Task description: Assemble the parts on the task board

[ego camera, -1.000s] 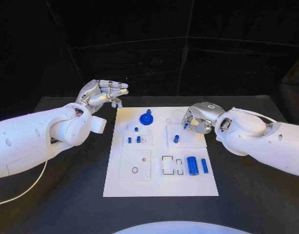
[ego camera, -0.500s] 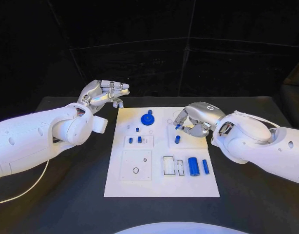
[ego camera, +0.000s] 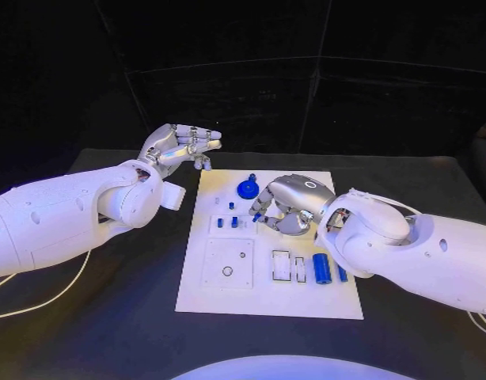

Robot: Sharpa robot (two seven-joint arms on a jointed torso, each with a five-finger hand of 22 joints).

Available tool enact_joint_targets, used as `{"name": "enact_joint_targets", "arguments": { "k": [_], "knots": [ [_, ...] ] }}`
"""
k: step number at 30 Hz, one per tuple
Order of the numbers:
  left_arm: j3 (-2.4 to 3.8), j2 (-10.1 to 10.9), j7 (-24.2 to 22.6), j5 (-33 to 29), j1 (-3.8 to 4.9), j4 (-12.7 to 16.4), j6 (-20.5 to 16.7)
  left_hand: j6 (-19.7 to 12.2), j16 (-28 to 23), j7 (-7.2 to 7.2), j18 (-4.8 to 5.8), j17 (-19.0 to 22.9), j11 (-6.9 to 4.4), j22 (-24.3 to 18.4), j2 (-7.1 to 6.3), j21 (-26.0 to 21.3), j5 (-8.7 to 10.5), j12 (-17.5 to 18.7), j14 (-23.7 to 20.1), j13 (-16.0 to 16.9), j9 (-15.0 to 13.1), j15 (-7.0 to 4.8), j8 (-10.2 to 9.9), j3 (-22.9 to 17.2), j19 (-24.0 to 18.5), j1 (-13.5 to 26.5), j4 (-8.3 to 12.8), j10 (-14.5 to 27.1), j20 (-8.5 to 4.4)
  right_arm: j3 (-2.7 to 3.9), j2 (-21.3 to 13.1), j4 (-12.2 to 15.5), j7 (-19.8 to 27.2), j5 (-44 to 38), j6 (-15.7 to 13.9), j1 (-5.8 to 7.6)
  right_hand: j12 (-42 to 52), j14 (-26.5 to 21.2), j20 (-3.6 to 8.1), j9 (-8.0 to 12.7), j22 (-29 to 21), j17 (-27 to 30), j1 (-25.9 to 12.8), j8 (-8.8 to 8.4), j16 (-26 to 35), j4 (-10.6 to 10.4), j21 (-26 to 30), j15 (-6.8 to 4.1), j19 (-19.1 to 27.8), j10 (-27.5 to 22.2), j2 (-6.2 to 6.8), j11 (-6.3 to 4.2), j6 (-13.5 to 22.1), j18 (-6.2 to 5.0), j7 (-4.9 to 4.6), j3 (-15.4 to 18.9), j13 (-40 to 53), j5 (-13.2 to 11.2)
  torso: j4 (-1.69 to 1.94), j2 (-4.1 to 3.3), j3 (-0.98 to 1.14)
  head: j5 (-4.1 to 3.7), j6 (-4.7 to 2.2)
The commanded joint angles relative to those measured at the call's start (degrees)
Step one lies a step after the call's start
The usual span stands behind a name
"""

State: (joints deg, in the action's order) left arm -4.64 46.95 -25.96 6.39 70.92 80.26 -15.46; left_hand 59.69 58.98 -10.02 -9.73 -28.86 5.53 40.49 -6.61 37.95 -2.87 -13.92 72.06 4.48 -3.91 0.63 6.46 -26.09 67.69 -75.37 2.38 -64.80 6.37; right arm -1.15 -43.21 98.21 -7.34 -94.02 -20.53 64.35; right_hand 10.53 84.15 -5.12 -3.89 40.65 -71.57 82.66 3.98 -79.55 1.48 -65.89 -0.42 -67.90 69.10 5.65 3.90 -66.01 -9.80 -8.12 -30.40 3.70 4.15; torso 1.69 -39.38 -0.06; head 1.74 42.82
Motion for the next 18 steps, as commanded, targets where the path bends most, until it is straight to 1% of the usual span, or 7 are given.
{"name": "enact_joint_targets", "arguments": {
  "k": [1,2,5,7,8,11,18],
  "knots": [
    [0.04,-0.16,-0.12,-0.27,0.07,0.14,0.68,-0.29,-0.19,-0.05,-0.77,0.04,0.07,-0.05,0.40,-0.20,-0.02,-0.06,-0.41,0.10,0.06,0.04,-0.25,0.20,-0.34,-0.09,0.00,0.01,0.08,-0.78,0.76,-0.25,0.60,-1.83,2.21,-0.46,-0.33,2.69,0.02,-0.06,-0.03,-0.05,-0.38,0.06,-0.37,0.00,-0.32,-0.35,-0.20,0.24,0.02,0.12,-0.26,1.12,-0.15,-0.52,0.05,-0.02,-0.08,-0.01,-0.04,0.35,0.27],
    [0.04,-0.20,-0.11,-0.28,0.07,0.15,0.70,-0.29,-0.19,-0.05,-0.77,0.04,0.07,-0.05,0.40,-0.20,-0.02,-0.06,-0.41,0.10,0.06,0.04,-0.25,0.20,-0.34,-0.09,0.00,0.01,0.08,-1.22,1.13,-0.41,0.59,-2.39,2.57,-0.63,-0.33,2.69,0.02,-0.06,-0.03,-0.05,-0.38,0.06,-0.37,0.00,-0.32,-0.35,-0.20,0.24,0.02,0.12,-0.26,1.12,-0.15,-0.52,0.05,-0.02,-0.07,-0.03,-0.04,0.49,0.33],
    [0.04,-0.34,-0.12,-0.28,0.08,0.14,0.73,-0.33,-0.21,-0.09,-0.75,0.07,0.11,-0.12,0.42,-0.30,-0.02,-0.13,-0.46,0.10,0.06,0.08,-0.26,0.35,-0.35,0.05,-0.08,0.09,0.10,-2.19,2.23,-1.10,0.49,-3.53,3.64,-1.09,-0.35,2.69,0.02,-0.06,0.00,-0.04,-0.43,0.04,-0.37,0.04,-0.35,-0.34,-0.21,0.22,0.06,0.13,-0.24,1.12,-0.17,-0.55,0.05,0.02,-0.14,0.00,0.03,0.87,0.58],
    [0.03,-0.48,-0.16,-0.28,0.08,0.08,0.76,-0.37,-0.25,-0.11,-0.74,0.16,0.15,-0.20,0.45,-0.41,-0.01,-0.22,-0.51,0.11,0.06,0.12,-0.25,0.54,-0.35,0.27,-0.22,0.17,0.13,-2.64,2.90,-1.55,0.40,-4.06,4.30,-1.40,-0.36,2.69,0.01,-0.05,-0.04,-0.04,-0.46,0.03,-0.38,0.08,-0.34,-0.34,-0.18,0.21,0.09,0.14,-0.23,1.12,-0.18,-0.58,0.05,0.06,-0.15,0.02,0.03,0.94,0.66],
    [0.03,-0.56,-0.19,-0.28,0.08,0.06,0.79,-0.38,-0.23,-0.12,-0.74,0.13,0.15,-0.22,0.45,-0.44,-0.01,-0.24,-0.50,0.11,0.06,0.13,-0.26,0.58,-0.35,0.30,-0.24,0.20,0.14,-2.82,3.29,-1.81,0.33,-4.29,4.65,-1.58,-0.37,2.69,0.01,-0.05,-0.07,-0.04,-0.48,0.02,-0.38,0.10,-0.33,-0.33,-0.16,0.20,0.10,0.15,-0.22,1.11,-0.18,-0.60,0.05,0.08,-0.07,0.01,0.01,0.90,0.64],
    [0.03,-0.70,-0.20,-0.28,0.08,0.05,0.85,-0.40,-0.23,-0.12,-0.74,0.14,0.15,-0.23,0.45,-0.47,-0.01,-0.26,-0.51,0.11,0.06,0.13,-0.26,0.62,-0.35,0.33,-0.25,0.22,0.14,-3.08,4.04,-2.33,0.14,-4.81,5.38,-1.95,-0.38,2.69,0.01,-0.05,-0.13,-0.03,-0.49,0.01,-0.38,0.13,-0.31,-0.33,-0.13,0.19,0.11,0.15,-0.20,1.10,-0.19,-0.64,0.05,0.11,-0.12,-0.01,0.03,0.95,0.66],
    [0.03,-0.79,-0.10,-0.28,0.08,0.01,0.93,-0.40,-0.24,-0.12,-0.74,0.15,0.15,-0.24,0.45,-0.47,-0.01,-0.26,-0.51,0.11,0.06,0.13,-0.26,0.63,-0.35,0.33,-0.25,0.22,0.15,-3.27,4.84,-2.47,-0.11,-7.14,5.91,-2.87,-0.40,2.65,0.00,-0.05,-0.19,0.17,-0.53,0.00,-0.28,0.18,-0.29,-0.32,-0.09,0.18,0.13,0.17,-0.18,1.09,-0.20,-0.68,0.05,0.17,-0.14,0.06,0.05,1.11,0.89]
  ]
}}
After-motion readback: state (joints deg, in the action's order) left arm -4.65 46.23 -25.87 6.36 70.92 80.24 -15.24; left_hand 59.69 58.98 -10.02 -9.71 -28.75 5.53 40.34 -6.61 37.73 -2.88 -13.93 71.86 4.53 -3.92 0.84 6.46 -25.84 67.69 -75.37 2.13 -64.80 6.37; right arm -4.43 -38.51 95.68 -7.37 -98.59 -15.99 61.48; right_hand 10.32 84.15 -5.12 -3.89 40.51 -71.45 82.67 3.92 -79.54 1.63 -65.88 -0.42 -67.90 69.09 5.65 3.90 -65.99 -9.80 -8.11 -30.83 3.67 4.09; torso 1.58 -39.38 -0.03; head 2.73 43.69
